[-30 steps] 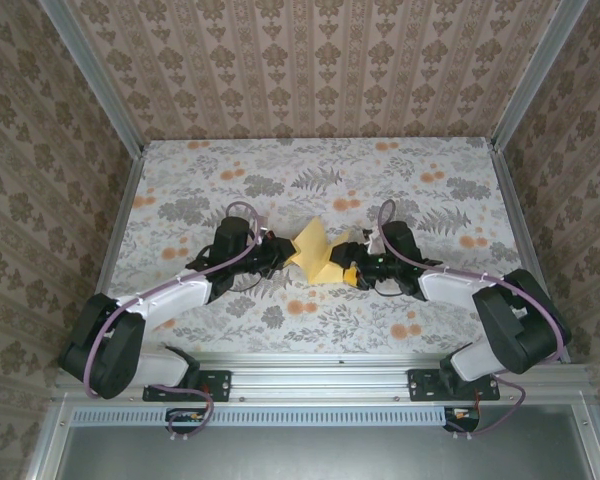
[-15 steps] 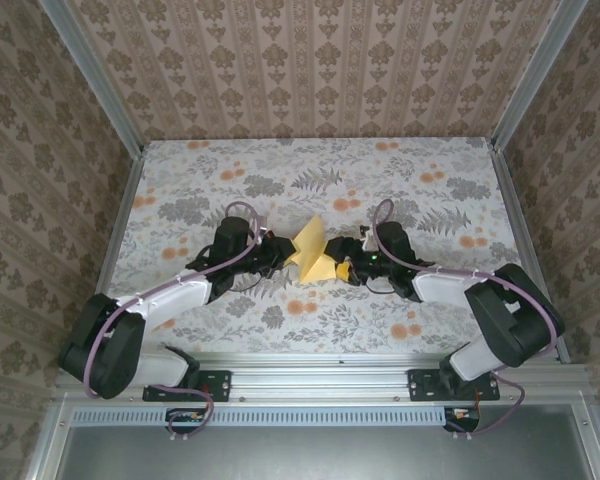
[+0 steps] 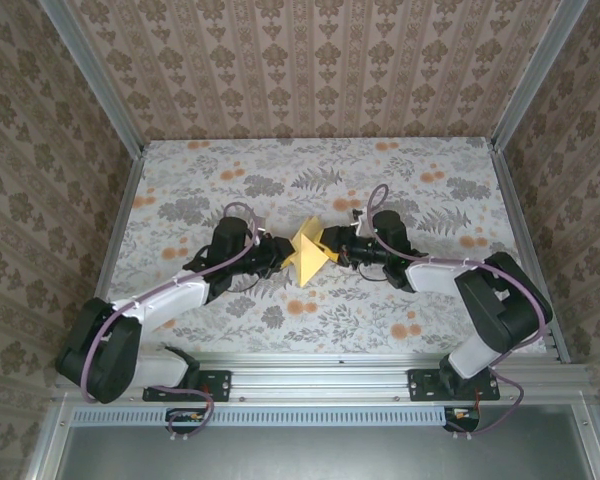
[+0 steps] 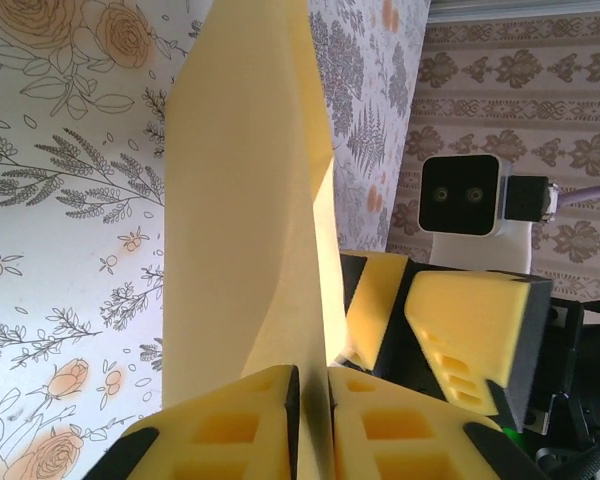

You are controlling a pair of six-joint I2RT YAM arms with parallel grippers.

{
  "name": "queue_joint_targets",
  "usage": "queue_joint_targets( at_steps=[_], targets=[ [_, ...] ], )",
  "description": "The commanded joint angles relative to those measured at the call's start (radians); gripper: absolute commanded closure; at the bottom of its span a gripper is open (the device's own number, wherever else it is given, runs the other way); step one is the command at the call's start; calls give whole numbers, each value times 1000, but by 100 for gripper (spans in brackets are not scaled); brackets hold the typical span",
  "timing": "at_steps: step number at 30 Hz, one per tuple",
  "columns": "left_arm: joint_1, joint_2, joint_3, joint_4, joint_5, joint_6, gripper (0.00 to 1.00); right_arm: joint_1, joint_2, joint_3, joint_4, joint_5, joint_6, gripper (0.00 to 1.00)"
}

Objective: Fold a paper plane with a square sheet of paper (pick it up from the middle)
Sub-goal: Turn over the paper at the center of the table.

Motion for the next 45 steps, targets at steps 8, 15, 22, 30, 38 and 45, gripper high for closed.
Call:
queue_joint_targets(
  at_steps=[8,15,22,30,38,45],
  targets=[
    [8,-22,-11,-19,36,41,80,1,88,29,67,-76,-14,72],
    [8,-8,-13,-5,53,57,65,1,122,44,131,-100,17,83],
    [8,36,-8,9,75,84,52,1,170,56,206,-128,61,88],
    [11,80,-10,5,86,127,47,0,181,58,245,-139,87,92],
    [10,117,-2,56,94,114,42,1,195,67,250,-151,99,94],
    [47,19,75,-307,28,327,33,-5,195,59,240,-157,78,95]
  ],
)
